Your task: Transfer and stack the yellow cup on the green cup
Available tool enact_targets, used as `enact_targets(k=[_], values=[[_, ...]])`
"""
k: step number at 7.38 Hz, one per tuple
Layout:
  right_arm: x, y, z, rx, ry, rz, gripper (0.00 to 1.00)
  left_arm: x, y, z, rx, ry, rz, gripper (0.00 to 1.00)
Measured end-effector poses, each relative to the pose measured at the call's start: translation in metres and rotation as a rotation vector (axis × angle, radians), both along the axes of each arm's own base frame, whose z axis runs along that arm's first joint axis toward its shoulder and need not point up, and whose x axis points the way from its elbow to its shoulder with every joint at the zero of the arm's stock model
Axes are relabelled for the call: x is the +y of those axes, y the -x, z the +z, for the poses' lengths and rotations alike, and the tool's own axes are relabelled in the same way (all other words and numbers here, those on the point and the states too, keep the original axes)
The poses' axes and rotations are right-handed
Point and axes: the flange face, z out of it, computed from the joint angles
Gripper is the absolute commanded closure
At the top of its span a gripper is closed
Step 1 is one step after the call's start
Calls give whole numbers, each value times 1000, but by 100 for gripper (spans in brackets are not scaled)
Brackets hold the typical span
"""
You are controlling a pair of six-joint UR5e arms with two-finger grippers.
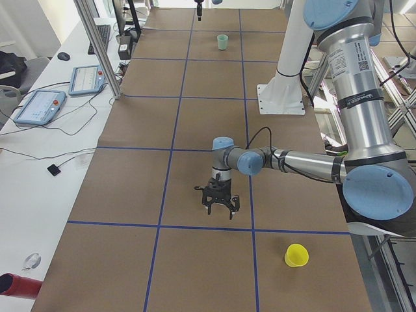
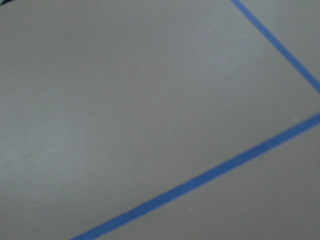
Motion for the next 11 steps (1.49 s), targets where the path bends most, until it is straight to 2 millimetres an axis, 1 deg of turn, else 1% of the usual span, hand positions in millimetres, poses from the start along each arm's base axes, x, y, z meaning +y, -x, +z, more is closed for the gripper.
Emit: enact_targets(k=[1, 3, 5, 7, 8, 9, 10, 11], values=[[-1, 5, -3, -3, -6, -9, 0, 24, -11, 5, -128, 69, -70, 1], [1, 16, -5, -12, -26, -27, 0, 64, -21, 19, -351, 157, -194, 1], [3, 21, -7, -16, -39, -37, 0, 97, -30, 33, -473, 219, -296, 1], [3, 23, -9, -18, -45, -41, 0, 119, -32, 60, -542, 301, -369, 1], [3, 25, -10, -19, -48, -45, 0, 132, -35, 79, -561, 363, -380, 1], [4, 26, -10, -19, -48, -47, 0, 147, -42, 95, -568, 420, -366, 1], [5, 26, -9, -19, -50, -48, 0, 164, -51, 103, -571, 460, -339, 1], [6, 26, -9, -21, -56, -48, 0, 174, -55, 110, -576, 482, -325, 1]])
